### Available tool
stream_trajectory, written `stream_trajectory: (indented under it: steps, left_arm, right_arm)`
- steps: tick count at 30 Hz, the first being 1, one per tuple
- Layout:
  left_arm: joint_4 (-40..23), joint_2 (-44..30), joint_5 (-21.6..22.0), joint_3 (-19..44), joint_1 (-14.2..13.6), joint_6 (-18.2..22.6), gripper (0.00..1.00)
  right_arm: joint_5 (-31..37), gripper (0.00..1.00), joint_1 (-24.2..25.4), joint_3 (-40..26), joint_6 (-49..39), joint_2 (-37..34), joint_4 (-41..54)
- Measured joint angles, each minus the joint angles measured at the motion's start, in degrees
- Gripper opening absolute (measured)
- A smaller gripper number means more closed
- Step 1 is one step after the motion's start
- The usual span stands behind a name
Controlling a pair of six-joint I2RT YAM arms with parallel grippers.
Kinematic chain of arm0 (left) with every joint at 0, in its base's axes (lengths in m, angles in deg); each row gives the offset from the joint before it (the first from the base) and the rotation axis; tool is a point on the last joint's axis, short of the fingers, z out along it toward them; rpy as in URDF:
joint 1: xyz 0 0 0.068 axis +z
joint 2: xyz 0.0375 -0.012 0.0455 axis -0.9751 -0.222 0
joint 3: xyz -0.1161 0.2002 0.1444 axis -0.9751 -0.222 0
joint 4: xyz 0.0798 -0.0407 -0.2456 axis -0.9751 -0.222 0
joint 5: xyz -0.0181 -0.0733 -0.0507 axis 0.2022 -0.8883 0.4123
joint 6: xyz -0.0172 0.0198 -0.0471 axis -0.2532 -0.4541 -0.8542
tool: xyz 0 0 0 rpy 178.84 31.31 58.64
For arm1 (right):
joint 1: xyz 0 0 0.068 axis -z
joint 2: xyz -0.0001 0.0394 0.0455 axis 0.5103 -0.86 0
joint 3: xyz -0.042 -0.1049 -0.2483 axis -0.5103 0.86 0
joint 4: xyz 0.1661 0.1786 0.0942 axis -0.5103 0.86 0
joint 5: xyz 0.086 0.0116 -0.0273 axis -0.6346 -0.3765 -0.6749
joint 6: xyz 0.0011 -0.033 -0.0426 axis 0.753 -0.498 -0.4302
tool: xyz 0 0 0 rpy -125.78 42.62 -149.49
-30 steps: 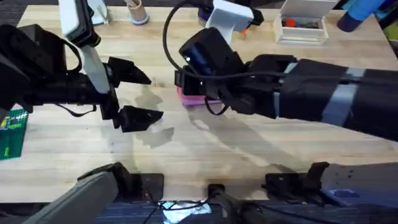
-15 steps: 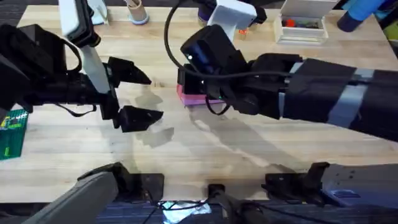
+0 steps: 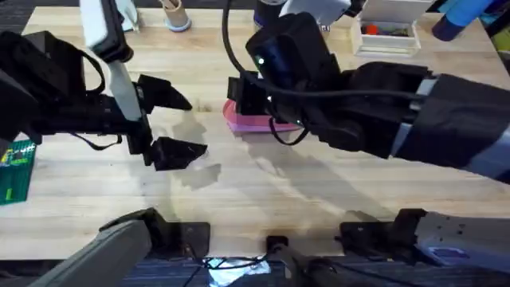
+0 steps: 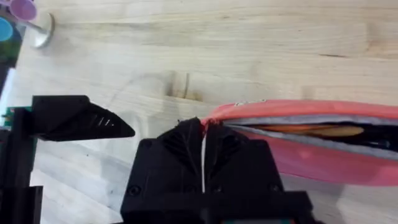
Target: Unzip the bag, pick up the pens from the table one at a time and place them inside, then zip the bag closed.
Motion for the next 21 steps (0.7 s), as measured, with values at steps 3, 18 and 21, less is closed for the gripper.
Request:
stream_trajectory:
  steps: [3,18,21]
  left_arm:
    - [0.0,0.0,3.1,0.0,0.0,0.0,0.997]
    - [1.2,0.0,19.7,0.0,0.0,0.0,0.995]
    - [3.1,0.0,20.9,0.0,0.0,0.0,0.995]
  right_arm:
    - [-0.2,0.030,0.0,0.0,0.0,0.0,0.1]
    - [-0.8,0.030,0.0,0.0,-0.2,0.0,1.5]
    - [-1.1,0.030,0.0,0.0,-0.2,0.0,1.8]
